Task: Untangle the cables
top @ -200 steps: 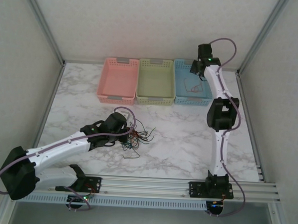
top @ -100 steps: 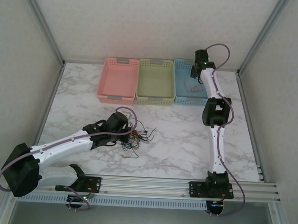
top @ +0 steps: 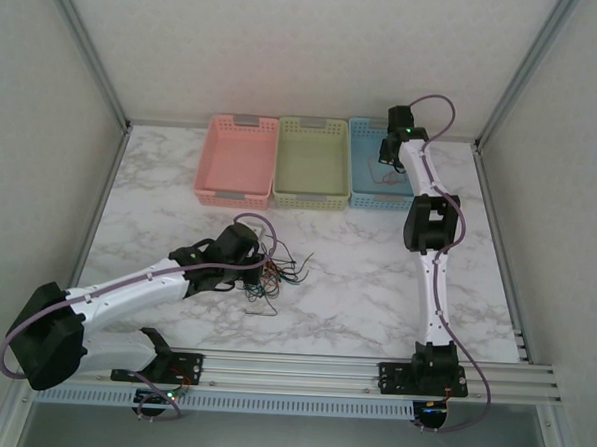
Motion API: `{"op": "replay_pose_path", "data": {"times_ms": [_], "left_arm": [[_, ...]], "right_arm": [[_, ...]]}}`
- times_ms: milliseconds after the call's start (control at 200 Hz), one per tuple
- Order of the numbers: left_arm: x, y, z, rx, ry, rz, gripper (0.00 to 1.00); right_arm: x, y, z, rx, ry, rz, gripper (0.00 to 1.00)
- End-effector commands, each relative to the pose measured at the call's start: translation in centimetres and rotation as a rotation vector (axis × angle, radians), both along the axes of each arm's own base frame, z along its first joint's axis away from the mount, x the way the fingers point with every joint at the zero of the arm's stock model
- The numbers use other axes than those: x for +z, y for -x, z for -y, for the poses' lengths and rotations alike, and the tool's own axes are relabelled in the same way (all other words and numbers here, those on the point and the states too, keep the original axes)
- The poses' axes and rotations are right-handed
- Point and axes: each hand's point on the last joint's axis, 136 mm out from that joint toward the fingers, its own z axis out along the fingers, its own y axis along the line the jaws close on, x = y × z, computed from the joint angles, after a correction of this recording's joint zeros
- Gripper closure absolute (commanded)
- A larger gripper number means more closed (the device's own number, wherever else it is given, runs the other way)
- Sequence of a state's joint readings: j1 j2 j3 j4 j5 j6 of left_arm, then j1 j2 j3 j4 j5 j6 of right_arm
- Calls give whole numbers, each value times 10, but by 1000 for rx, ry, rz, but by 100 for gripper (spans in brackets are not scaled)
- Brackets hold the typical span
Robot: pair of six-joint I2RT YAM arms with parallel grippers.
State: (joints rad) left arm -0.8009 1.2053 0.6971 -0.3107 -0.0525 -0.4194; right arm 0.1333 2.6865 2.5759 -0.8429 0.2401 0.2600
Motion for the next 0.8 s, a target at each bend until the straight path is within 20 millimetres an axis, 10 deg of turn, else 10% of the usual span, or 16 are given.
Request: {"op": "replay_pose_path", "data": {"times_ms": [0, 130, 446, 796], "left_arm": [[-4, 3, 0, -15, 1, -22, 93], [-2, 3, 0, -15, 7, -18, 93], [-3, 5, -4, -8, 4, -15, 92], [-2, 6, -4, -9, 12, -13, 92]], "right_arm": [[26, 9, -5, 3, -56, 8, 98], [43, 14, -8, 15, -74, 28, 100], [69, 42, -4, -5, -80, -15, 58], [27, 48, 8, -26, -22, -114, 50]]}}
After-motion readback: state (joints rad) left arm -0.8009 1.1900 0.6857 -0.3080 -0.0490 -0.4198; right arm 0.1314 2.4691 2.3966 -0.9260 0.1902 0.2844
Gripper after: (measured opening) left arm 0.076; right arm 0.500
